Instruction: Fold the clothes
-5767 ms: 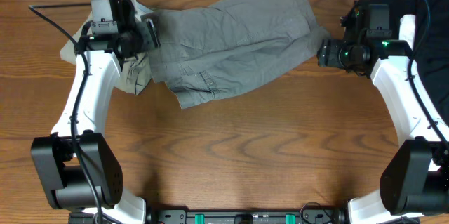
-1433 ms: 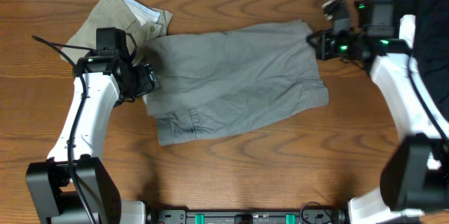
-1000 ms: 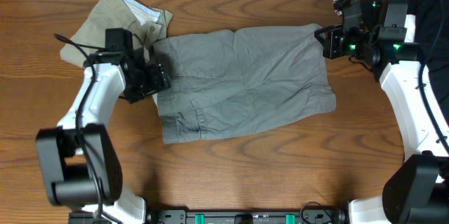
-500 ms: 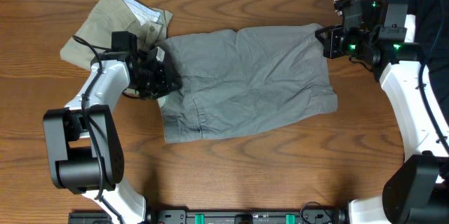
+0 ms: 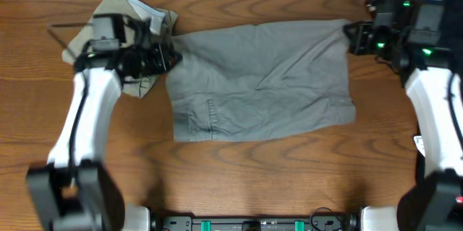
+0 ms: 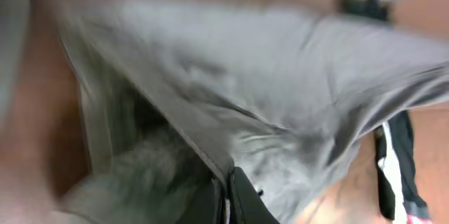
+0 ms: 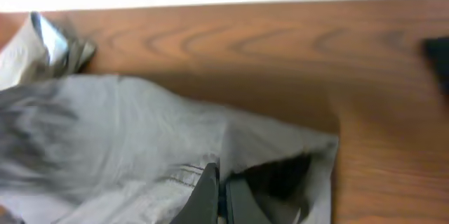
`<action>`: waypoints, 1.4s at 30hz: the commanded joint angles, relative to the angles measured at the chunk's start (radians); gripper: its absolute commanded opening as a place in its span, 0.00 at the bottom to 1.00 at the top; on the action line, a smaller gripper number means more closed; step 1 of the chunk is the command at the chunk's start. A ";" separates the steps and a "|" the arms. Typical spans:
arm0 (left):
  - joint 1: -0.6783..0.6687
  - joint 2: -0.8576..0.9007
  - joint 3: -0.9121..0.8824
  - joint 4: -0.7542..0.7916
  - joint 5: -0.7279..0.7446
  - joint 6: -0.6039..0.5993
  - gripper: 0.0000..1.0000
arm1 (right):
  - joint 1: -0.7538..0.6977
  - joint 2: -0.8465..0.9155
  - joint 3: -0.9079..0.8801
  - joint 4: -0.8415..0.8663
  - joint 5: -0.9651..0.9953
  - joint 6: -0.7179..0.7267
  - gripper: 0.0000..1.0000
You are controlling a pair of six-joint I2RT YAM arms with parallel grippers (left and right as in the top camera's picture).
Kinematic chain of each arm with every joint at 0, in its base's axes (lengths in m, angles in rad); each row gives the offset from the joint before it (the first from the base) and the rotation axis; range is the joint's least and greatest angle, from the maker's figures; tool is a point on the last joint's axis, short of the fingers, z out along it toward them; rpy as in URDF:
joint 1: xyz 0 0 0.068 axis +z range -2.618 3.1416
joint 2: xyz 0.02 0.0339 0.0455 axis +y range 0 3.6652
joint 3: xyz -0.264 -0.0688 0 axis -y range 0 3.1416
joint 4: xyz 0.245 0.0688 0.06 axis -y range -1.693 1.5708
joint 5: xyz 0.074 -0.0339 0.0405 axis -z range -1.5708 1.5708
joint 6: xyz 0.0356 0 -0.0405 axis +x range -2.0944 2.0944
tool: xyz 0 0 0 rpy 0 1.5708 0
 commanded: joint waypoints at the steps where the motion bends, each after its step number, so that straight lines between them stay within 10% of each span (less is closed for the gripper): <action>1: 0.006 -0.152 0.032 0.021 -0.016 0.006 0.06 | -0.030 -0.120 0.003 0.003 0.038 0.040 0.01; 21: 0.006 -0.662 0.032 0.101 -0.265 -0.032 0.06 | -0.038 -0.485 0.003 -0.004 0.338 0.123 0.01; 30: 0.005 -0.354 0.032 0.219 -0.316 -0.031 0.06 | -0.037 -0.220 0.003 0.048 0.307 0.186 0.01; 37: 0.005 0.042 0.082 0.548 -0.305 -0.184 0.07 | -0.037 0.143 0.003 0.455 0.106 0.194 0.03; 42: 0.005 0.174 0.218 0.493 -0.305 -0.185 0.08 | -0.054 0.245 0.003 0.610 -0.019 0.307 0.04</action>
